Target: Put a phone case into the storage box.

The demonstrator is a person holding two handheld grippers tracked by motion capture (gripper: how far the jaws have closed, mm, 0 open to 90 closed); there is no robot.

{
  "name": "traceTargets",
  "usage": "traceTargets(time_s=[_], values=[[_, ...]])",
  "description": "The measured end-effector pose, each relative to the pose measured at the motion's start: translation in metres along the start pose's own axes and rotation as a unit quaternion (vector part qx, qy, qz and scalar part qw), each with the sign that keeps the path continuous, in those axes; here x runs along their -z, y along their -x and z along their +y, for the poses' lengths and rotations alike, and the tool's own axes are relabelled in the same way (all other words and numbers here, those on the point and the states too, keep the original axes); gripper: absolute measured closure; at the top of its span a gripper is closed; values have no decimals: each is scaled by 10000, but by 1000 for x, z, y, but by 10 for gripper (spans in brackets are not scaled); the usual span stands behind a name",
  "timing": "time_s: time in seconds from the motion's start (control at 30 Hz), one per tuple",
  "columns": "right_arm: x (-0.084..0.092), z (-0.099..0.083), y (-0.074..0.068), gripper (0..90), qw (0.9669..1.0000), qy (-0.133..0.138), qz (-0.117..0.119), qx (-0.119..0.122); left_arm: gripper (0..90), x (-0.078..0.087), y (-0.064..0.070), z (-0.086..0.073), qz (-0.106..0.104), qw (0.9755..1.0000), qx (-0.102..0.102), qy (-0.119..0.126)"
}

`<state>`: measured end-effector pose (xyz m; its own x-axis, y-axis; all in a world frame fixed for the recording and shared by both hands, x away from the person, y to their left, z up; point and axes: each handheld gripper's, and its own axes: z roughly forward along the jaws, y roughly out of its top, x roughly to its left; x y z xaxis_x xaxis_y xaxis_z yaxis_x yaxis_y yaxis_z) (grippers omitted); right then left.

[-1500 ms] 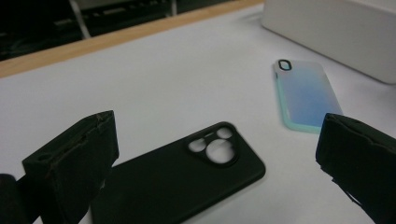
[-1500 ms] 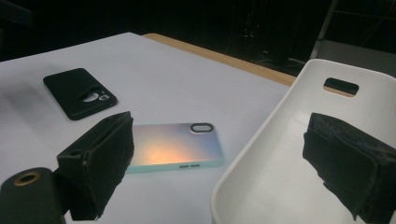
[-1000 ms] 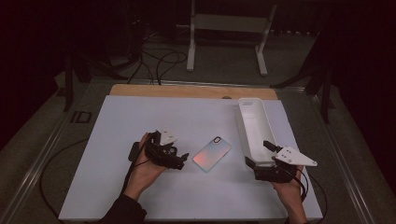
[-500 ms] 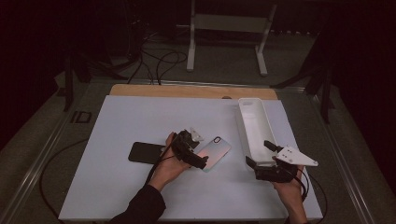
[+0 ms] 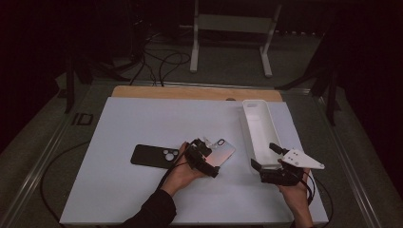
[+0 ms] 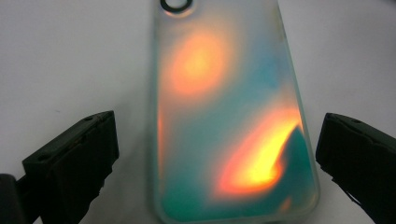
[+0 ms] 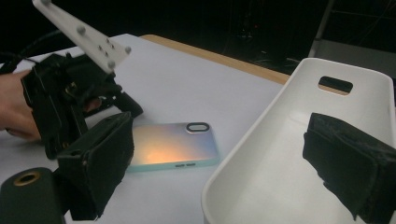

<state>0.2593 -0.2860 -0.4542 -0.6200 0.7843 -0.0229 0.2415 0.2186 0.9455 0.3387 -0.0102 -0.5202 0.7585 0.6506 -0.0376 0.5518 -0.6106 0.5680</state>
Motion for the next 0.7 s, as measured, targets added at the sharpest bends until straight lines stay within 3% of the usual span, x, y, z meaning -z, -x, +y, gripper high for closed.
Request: traceTargets(time_s=[0.17, 0.3, 0.43, 0.57, 0.63, 0.67, 0.7], values=[[0, 0, 0, 88, 10000, -4, -5, -6, 24, -2, 2, -1, 101, 9999, -44, -55], [-1, 0, -1, 88, 10000, 1, 1, -7, 161, 4, 3, -1, 94, 9999, -71, -104], [-1, 0, -1, 88, 10000, -11, -3, -6, 168, 5, 3, -1, 89, 9999, -56, -101], [0, 0, 0, 88, 10000, 2, -5, -29, 173, 10, 2, -4, 201, 9996, -179, -69], [-1, -1, 0, 88, 10000, -10, 2, -30, 174, 23, -4, -7, 296, 9993, -20, 215], [-1, -1, 0, 88, 10000, -27, 9, -19, 174, 23, -4, -7, 296, 9993, -20, 215], [-1, -1, 0, 88, 10000, -25, 16, -4, 174, 36, -10, -9, 349, 9986, 76, 400]])
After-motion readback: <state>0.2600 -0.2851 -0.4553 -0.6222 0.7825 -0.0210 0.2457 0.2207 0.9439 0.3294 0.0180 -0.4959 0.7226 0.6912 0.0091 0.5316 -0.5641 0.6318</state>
